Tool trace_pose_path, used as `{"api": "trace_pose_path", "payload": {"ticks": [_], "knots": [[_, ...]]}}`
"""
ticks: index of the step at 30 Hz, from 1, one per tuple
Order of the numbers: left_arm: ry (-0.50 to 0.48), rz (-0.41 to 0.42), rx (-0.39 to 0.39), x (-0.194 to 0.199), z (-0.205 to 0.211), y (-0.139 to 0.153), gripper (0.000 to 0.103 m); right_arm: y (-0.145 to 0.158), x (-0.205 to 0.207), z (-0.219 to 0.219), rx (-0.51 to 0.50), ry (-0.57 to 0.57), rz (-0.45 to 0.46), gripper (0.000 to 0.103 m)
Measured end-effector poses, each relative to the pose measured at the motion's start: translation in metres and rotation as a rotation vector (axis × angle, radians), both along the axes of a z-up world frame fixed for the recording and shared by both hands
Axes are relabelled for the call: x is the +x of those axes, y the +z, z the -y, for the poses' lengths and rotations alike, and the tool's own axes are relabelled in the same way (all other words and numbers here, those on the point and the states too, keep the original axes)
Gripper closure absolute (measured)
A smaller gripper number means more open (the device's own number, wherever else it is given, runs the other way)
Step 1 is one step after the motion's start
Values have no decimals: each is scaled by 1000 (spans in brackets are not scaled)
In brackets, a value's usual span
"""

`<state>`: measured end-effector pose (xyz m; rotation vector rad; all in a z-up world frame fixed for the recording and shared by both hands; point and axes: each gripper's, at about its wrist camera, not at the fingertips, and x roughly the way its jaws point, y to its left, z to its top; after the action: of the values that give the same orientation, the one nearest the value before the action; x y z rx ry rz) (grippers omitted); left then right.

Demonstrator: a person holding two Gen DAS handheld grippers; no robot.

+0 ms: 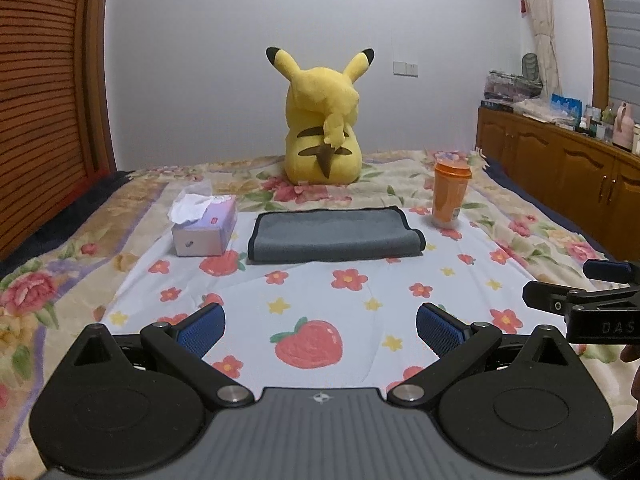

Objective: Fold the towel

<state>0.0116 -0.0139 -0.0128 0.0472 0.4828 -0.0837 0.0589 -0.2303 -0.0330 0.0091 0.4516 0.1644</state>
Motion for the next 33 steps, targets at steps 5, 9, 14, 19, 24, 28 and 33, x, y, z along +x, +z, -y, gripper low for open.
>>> {"api": "trace_pose_path", "payload": {"ticks": [5, 9, 14, 19, 24, 28, 33], "knots": [[5, 21, 10, -1, 0, 2, 0, 0, -1, 0, -2, -7, 12, 0], [9, 34, 17, -2, 0, 3, 0, 2, -2, 1, 0, -13, 28, 0], [14, 52, 18, -5, -1, 5, 0, 3, -3, 4, 4, -24, 49, 0], [17, 77, 19, -7, -1, 8, 0, 5, -5, 5, 8, -30, 70, 0], [14, 99, 28, -9, 0, 9, 0, 6, -6, 7, 14, -36, 90, 0], [14, 116, 27, -10, 0, 11, 0, 7, -7, 9, 22, -39, 102, 0], [15, 127, 34, -11, 0, 11, 0, 8, -8, 10, 18, -42, 110, 0]]}}
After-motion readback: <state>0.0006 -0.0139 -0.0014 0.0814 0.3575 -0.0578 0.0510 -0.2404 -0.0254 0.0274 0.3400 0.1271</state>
